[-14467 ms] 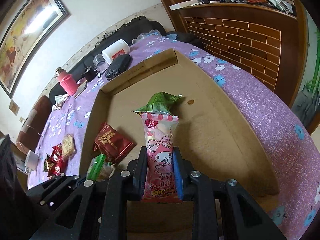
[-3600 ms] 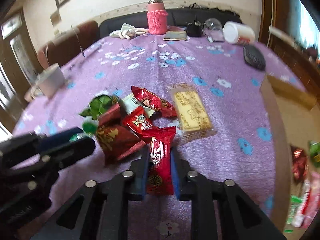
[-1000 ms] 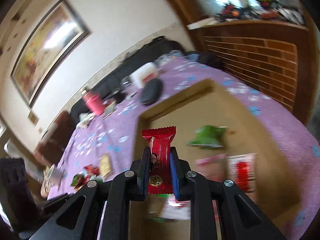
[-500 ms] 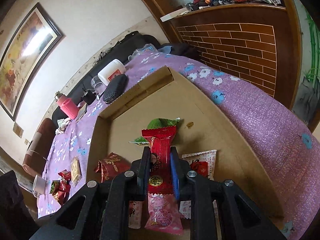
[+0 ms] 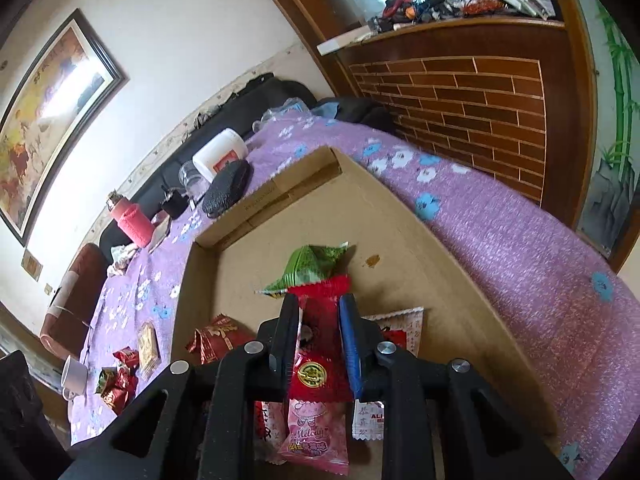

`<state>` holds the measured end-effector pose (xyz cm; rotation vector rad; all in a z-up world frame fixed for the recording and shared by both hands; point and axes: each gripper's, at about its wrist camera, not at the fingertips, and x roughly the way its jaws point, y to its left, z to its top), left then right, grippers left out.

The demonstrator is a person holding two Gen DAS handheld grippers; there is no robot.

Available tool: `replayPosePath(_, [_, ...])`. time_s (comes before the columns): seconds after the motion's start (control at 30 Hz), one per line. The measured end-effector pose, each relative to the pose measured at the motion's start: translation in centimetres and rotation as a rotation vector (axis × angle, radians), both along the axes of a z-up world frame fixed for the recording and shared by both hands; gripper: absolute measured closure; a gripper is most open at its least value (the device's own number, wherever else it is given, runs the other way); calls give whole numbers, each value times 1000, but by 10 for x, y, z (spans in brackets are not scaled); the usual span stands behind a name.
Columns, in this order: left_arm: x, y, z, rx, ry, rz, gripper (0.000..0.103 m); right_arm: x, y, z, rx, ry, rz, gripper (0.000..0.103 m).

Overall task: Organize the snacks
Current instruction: 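Move both grippers back over the snack pile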

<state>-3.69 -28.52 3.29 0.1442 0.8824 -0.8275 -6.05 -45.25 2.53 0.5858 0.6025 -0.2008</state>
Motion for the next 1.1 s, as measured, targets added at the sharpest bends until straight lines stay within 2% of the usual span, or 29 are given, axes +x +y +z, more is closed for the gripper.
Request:
replayPosePath(0.33, [-6, 19, 21, -12, -22, 26, 71, -9, 8, 14, -54, -71, 4, 81])
replayPosePath(0.67, [4, 75, 43, -34, -48, 132, 70, -10, 35, 26, -144, -75, 51, 80])
replayPosePath(0.8, [12, 105, 48, -46, -62, 188, 69, -7, 54, 31, -129, -61, 115, 67])
replayPosePath(0.93, [28, 146, 55, -66, -75, 282, 63, -3, 86, 41, -135, -57, 211, 65])
replayPosePath(1.03, [43, 184, 61, -67, -84, 360, 62, 4, 116, 49, -146, -48, 310, 58])
replayPosePath(1.1, [57, 211, 62, -60, -85, 409, 61, 11, 140, 53, -147, -36, 390, 57])
